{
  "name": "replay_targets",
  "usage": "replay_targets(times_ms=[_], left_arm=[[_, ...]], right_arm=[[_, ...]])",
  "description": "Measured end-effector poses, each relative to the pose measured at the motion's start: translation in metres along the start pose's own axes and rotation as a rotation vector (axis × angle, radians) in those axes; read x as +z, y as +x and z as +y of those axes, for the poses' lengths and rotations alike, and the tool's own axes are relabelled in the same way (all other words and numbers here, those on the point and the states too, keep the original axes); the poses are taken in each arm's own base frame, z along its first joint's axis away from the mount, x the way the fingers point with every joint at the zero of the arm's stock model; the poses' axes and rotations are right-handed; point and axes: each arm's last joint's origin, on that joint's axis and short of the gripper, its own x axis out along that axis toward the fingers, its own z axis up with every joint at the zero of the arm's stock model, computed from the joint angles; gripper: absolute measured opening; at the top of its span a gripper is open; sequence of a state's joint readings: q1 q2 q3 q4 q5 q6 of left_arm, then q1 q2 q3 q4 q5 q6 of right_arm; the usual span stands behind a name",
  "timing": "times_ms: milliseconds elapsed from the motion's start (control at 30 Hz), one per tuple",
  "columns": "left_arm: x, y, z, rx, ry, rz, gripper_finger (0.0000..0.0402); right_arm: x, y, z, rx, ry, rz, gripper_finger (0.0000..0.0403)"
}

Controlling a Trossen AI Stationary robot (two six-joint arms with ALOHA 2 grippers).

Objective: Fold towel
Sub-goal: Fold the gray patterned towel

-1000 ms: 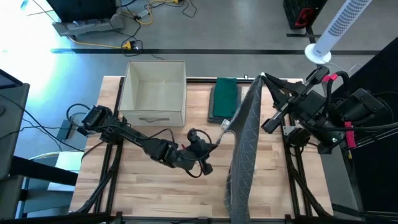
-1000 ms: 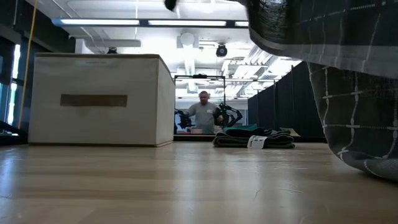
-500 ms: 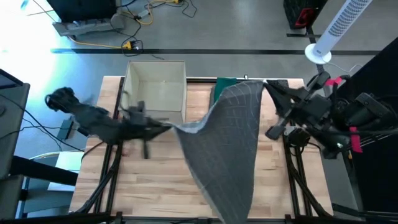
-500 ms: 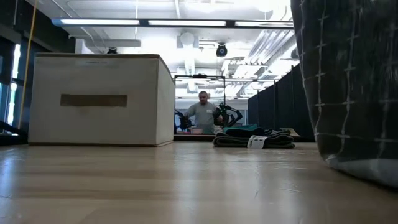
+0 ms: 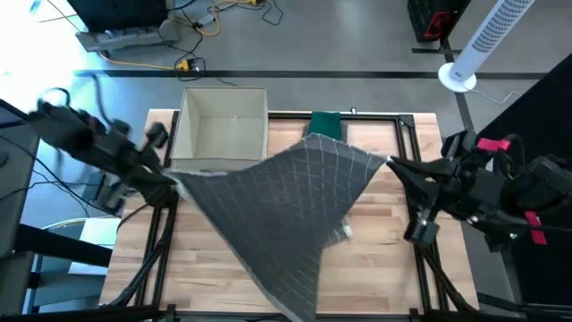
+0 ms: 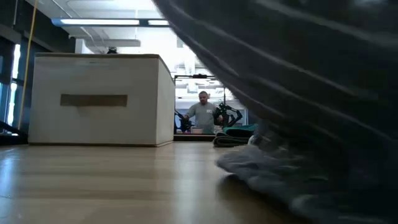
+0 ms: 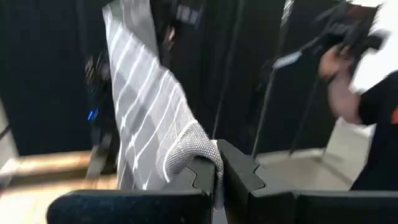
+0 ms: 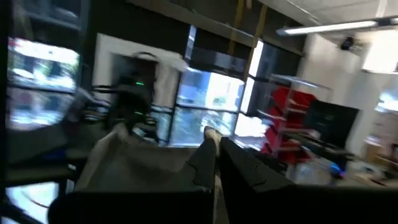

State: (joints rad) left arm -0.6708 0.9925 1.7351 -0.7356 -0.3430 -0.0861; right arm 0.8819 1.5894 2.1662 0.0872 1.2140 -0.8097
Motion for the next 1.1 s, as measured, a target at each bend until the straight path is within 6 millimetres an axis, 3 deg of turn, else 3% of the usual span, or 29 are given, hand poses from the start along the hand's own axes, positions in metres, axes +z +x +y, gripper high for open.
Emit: replay_targets(times_ms=[200, 400, 567, 833, 1100], left_arm=[[0.044, -0.030, 0.006, -0.031, 0.040, -0.167, 0.0000], [0.072, -0.043, 0.008, -0.045, 0.105, -0.271, 0.0000], [0.077, -0.026, 0.000, -0.085, 0.120, -0.265, 0.0000], [0.071, 0.030, -0.027, -0.176, 0.129, -0.228, 0.0000], [0.085, 0.032, -0.054, -0.215, 0.190, -0.329, 0.0000]], right_arm=[[0.005, -0.005, 0.008, 0.168, 0.001, -0.159, 0.0000], [0.007, -0.005, 0.009, 0.224, -0.036, -0.231, 0.0000], [0.010, -0.007, 0.012, 0.326, -0.053, -0.353, 0.0000], [0.015, -0.013, 0.017, 0.500, -0.036, -0.528, 0.0000], [0.019, -0.026, 0.021, 0.599, -0.058, -0.638, 0.0000]])
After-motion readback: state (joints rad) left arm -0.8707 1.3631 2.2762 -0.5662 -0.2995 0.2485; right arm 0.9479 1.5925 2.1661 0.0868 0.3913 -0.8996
